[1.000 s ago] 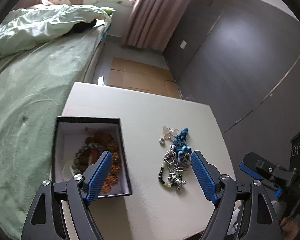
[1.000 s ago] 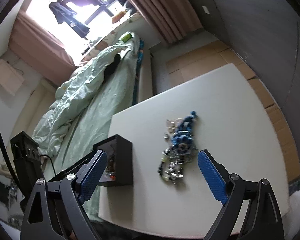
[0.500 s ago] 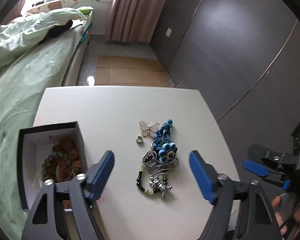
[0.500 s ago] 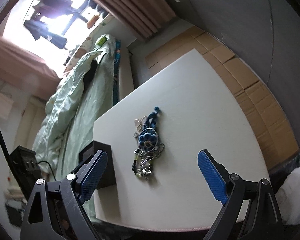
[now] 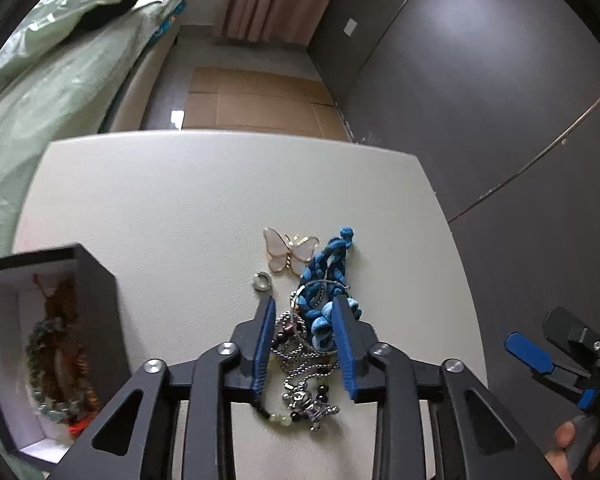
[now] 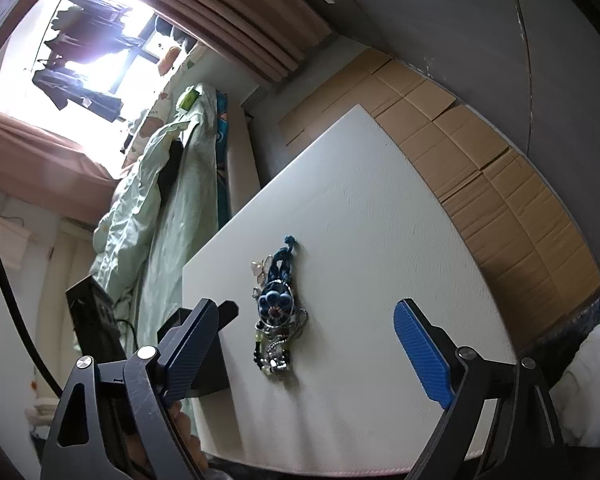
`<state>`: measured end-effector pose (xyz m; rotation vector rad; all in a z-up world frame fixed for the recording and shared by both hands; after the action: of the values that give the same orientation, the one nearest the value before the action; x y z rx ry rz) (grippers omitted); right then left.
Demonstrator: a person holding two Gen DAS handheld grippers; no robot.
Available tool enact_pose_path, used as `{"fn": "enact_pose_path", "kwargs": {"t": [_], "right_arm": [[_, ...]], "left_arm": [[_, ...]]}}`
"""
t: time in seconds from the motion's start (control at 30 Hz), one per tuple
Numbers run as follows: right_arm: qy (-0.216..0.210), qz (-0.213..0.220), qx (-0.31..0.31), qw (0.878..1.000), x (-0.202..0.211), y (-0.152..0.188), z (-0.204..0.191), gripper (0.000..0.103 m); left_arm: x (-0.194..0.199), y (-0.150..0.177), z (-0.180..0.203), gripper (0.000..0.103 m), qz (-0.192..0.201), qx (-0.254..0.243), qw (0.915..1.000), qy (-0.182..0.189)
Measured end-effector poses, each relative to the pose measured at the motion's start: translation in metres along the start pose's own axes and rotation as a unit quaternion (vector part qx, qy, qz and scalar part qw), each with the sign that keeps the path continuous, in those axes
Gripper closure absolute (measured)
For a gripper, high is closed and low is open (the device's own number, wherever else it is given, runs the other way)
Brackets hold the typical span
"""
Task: Organize jewelry
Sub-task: 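Grasp the silver hoop earring from the pile with the left gripper, then drop the hoop into the box with the left gripper while the right gripper grasps the blue flower necklace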
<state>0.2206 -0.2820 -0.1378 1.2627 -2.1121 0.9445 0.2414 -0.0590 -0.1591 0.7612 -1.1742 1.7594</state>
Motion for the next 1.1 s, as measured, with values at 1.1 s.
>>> {"fn": "enact_pose_path", "kwargs": {"t": [1.1], "right_arm": [[0.036,-0.027,0.008,0.999,-0.035,0.009,-0.007,0.018]], "left_arm": [[0.025,-0.001,-0.012,0.102,0.042,0.042,0.9950,0.081]]}}
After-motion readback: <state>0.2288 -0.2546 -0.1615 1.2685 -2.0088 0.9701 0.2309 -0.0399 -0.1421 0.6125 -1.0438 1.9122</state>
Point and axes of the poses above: each gripper's, at about its wrist camera, not at the fingertips, and x roughly against the way its jaws point, z to its right, y to its underside, the point moved 2 cm from there along -x, roughly the way its jaws point, and after that the axes turned 1 degree about y, right-handed, at the moved point
